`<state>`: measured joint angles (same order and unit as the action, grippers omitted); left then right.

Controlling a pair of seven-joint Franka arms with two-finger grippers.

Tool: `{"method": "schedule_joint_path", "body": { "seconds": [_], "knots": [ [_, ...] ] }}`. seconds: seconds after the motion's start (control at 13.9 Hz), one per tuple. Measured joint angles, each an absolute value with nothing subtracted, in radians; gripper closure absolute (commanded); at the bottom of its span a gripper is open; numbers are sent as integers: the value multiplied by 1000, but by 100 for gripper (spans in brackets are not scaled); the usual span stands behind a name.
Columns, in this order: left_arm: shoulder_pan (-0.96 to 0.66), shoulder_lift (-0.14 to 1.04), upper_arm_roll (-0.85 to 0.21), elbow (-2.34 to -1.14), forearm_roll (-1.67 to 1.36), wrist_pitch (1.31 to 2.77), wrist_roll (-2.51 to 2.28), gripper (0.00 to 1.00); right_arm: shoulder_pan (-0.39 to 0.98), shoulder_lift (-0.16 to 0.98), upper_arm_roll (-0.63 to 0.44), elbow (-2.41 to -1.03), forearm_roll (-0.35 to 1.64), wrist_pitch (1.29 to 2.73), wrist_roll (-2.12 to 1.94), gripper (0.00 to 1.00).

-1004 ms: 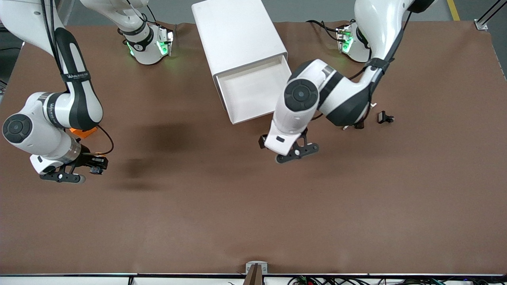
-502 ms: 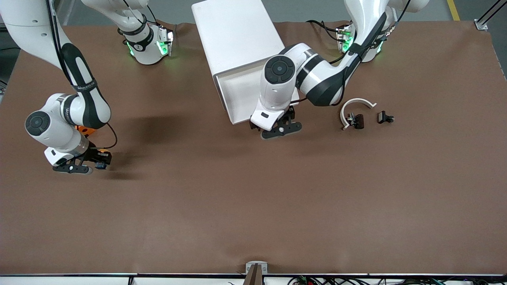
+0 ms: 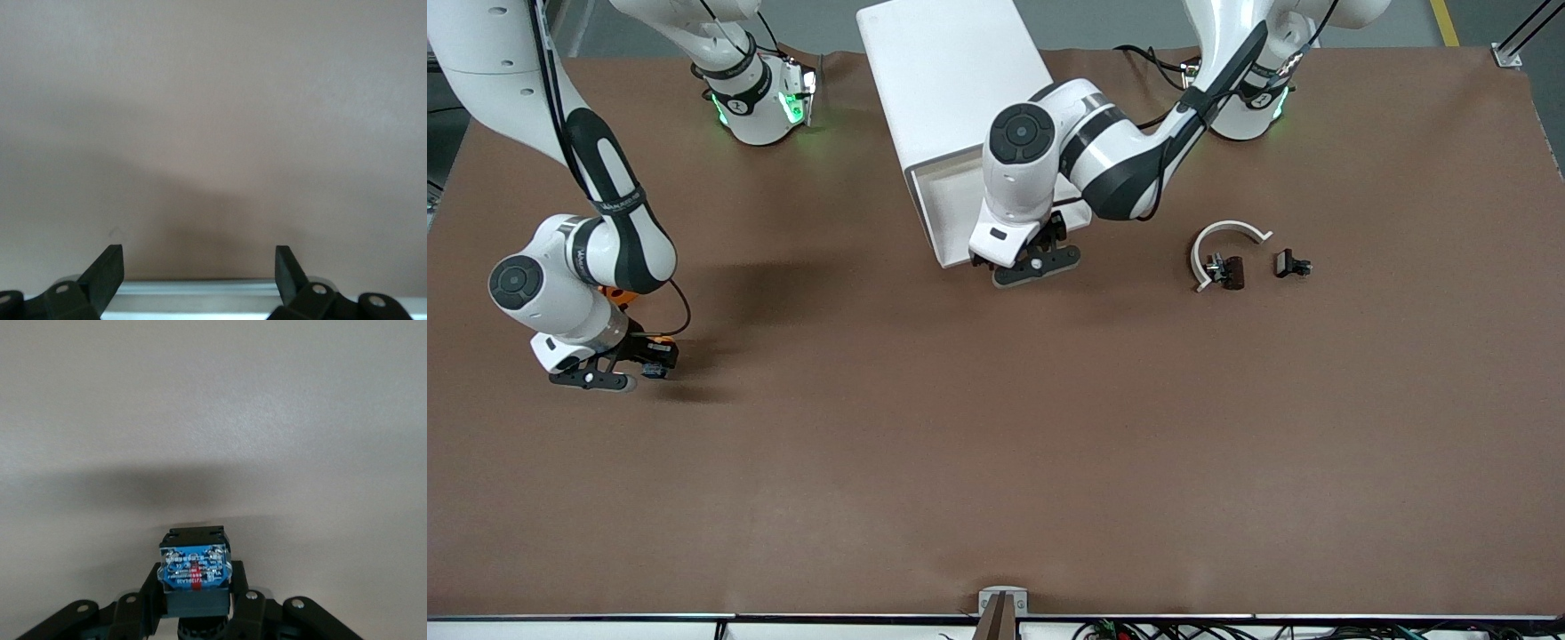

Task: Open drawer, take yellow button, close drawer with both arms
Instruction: 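Set the button on the table while the left gripper shuts the drawer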

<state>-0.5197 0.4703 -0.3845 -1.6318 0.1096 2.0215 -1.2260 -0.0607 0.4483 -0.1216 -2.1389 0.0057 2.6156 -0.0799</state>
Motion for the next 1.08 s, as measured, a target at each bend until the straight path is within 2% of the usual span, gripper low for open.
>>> {"method": "schedule_joint_path", "body": {
  "seconds": [0.07, 0.43, 0.57, 0.86, 1.08],
  "knots": [
    [-520, 470, -397, -1634, 110, 2012, -1238, 0, -67, 454, -116, -2139, 6, 2618, -80, 0],
    [-520, 470, -429, -1643, 10, 1982, -1260, 0, -74, 456, -102, -2132, 8, 2616, -81, 0],
    [-520, 471, -437, -1648, -40, 1959, -1262, 0, -74, 442, -101, -2115, 8, 2569, -94, 0],
    [-520, 475, -450, -1653, -123, 1916, -1280, 0, -75, 336, -101, -2008, 8, 2284, -119, 0],
    [-515, 477, -450, -1655, -204, 1902, -1280, 0, -75, 248, -101, -1849, 8, 1963, -128, 0]
  ]
}}
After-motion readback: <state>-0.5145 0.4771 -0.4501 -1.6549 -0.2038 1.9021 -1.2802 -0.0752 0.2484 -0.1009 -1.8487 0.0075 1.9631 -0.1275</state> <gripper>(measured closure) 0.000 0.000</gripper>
